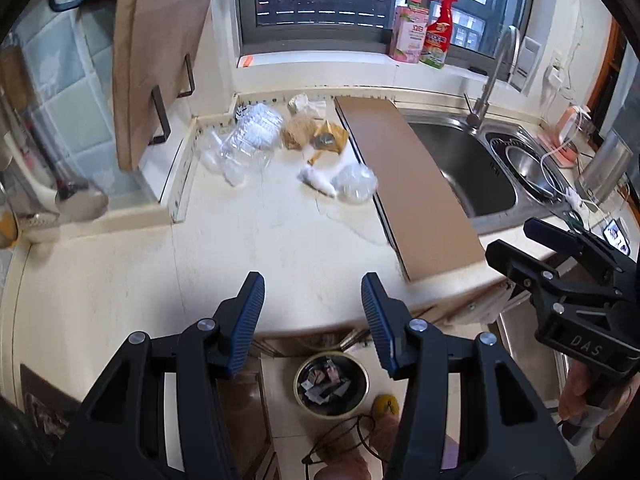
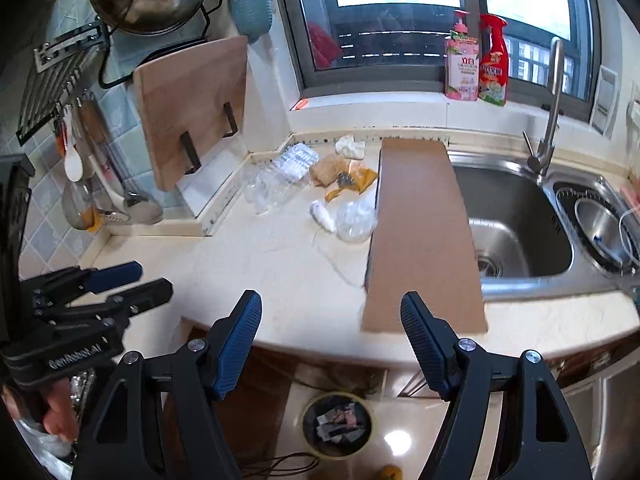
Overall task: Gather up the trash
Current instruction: 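Raise both tools back up toward the counter trash, then grasp the small white bottle with the left tool while the right tool grasps the plastic bag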
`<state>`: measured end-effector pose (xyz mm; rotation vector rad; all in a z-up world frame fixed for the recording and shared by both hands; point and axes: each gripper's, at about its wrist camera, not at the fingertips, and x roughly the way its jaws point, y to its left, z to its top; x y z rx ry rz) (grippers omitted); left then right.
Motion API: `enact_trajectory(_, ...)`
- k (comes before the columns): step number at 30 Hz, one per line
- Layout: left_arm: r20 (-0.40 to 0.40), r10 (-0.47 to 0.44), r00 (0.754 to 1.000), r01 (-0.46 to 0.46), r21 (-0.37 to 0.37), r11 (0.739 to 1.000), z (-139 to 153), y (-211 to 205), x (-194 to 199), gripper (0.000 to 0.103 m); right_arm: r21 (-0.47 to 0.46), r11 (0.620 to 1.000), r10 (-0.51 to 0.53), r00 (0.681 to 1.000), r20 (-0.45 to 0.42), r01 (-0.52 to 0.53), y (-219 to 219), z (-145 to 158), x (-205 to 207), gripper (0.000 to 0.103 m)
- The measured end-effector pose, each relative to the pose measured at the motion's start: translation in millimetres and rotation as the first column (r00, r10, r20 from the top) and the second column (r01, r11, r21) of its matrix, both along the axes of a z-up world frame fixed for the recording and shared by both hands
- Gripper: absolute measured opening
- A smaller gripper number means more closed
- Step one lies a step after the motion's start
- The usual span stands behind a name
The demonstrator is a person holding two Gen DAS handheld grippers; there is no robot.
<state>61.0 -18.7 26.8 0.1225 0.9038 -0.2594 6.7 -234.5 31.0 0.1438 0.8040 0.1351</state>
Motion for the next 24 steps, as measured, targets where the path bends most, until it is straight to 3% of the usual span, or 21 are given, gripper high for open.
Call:
enact_trajectory(11,-0.071,0.132,0.989,-0.133,-0.011,0.991,-37,-26,123,0.047,-0.008,0.995,0.095,0.995,-0.012,-0.095,-44,-20,149,0.073)
enact_trajectory(16,-0.115,0.165,0.980,-0.169,-0.020,0.985,-71,-45,185,0.047,-0.009,0.978,0.208,0.976,-0.063,-0.208,-49,-56,235,0.073)
enact_trajectory(24,-0.200,0.236,0.951,-0.246,-0.027,0.969,-126,-64,259,0.047,-0.015,0.928,0.367,0.918,-0.151,-0.373,-25,-137,322,0.066)
